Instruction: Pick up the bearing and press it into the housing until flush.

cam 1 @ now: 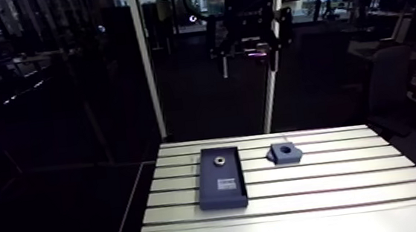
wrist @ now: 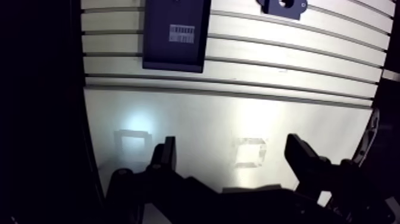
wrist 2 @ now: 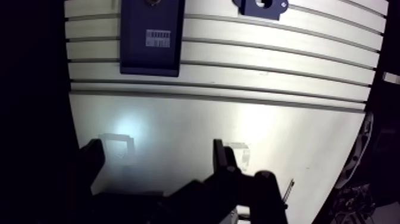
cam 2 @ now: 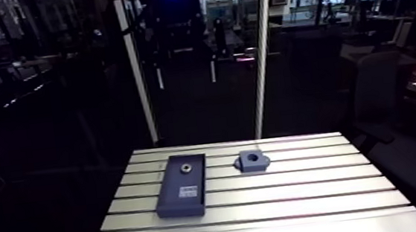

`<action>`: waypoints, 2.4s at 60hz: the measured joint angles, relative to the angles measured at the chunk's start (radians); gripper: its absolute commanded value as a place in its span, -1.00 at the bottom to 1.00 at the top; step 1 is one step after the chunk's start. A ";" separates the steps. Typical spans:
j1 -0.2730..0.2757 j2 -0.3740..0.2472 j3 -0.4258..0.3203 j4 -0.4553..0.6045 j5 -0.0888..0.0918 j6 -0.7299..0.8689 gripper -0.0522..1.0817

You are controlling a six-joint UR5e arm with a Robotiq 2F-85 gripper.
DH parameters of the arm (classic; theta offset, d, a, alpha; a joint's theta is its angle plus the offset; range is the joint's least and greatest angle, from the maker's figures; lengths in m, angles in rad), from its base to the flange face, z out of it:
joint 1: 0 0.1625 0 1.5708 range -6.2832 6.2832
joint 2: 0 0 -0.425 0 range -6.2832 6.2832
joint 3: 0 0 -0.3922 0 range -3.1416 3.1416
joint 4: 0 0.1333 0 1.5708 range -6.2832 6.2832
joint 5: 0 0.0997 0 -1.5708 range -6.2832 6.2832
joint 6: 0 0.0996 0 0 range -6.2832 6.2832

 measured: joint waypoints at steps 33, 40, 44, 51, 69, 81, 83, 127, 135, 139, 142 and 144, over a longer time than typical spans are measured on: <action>0.009 0.073 -0.031 -0.068 0.003 0.012 -0.89; 0.012 0.092 -0.030 -0.094 0.004 0.020 -0.89; 0.013 0.101 -0.028 -0.111 0.006 0.025 -0.89; 0.015 0.121 -0.021 -0.143 0.007 0.031 -0.89; 0.047 0.181 -0.012 -0.222 -0.001 0.058 -0.89; 0.077 0.211 -0.002 -0.278 -0.004 0.075 -0.89; 0.079 0.215 0.000 -0.289 -0.004 0.079 -0.89; 0.090 0.309 0.013 -0.410 0.004 0.131 -0.89; 0.091 0.325 0.017 -0.420 0.002 0.131 -0.88; 0.091 0.333 0.019 -0.427 0.002 0.130 -0.88; 0.092 0.340 0.019 -0.432 0.001 0.129 -0.88; 0.092 0.347 0.020 -0.437 0.001 0.127 -0.88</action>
